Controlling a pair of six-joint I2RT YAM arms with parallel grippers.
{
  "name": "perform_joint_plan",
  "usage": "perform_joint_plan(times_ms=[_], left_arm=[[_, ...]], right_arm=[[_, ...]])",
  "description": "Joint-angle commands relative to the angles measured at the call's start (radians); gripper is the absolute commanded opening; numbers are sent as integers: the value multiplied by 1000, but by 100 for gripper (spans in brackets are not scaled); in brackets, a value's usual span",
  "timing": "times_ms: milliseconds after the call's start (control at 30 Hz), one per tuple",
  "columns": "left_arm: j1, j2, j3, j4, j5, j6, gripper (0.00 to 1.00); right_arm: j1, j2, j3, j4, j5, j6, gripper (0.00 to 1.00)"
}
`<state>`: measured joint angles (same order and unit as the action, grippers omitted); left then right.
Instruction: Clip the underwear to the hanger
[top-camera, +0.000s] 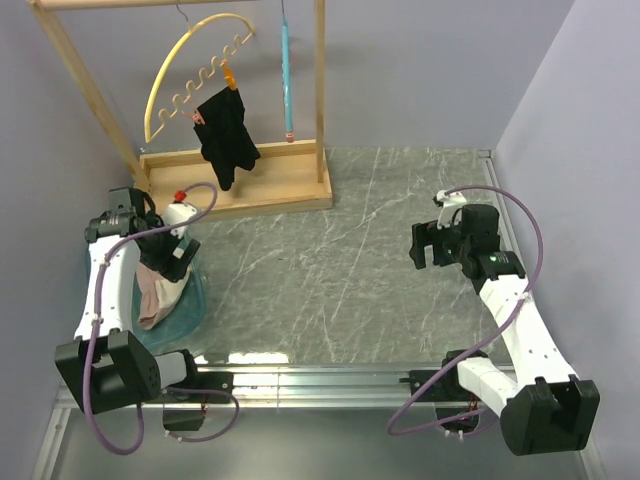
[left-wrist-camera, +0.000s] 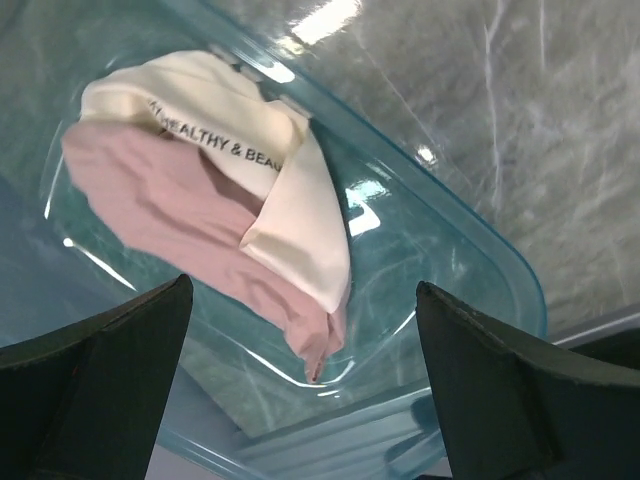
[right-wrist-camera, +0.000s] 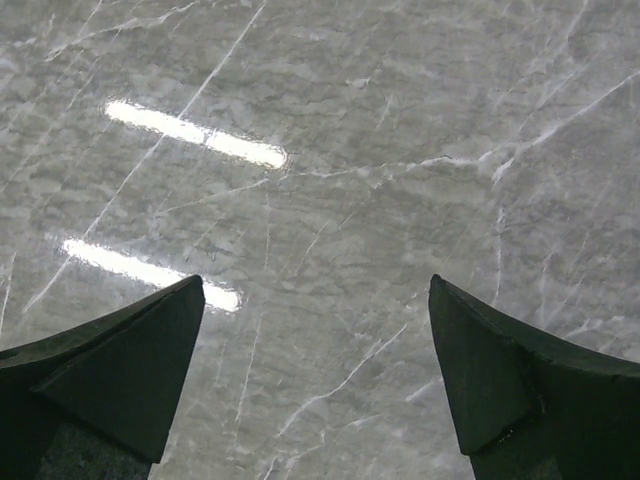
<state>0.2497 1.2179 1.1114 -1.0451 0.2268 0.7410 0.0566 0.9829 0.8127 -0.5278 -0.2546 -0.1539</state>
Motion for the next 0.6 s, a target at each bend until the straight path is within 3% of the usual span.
perform_joint_plan(times_ms=[0, 267, 467, 567], left_arm=[[-27, 11, -16, -20, -32, 139, 99], [-20, 123, -45, 48, -156, 305, 97], [62, 205, -58, 116, -43, 468, 97], [69, 304, -27, 96, -20, 500, 91]], right_arm=[[2, 10, 57, -11, -26, -12, 100], [2, 53, 88, -61, -64, -36, 100], [0, 66, 98, -81, -83, -42, 100], [2, 71, 108, -90, -80, -42, 100]])
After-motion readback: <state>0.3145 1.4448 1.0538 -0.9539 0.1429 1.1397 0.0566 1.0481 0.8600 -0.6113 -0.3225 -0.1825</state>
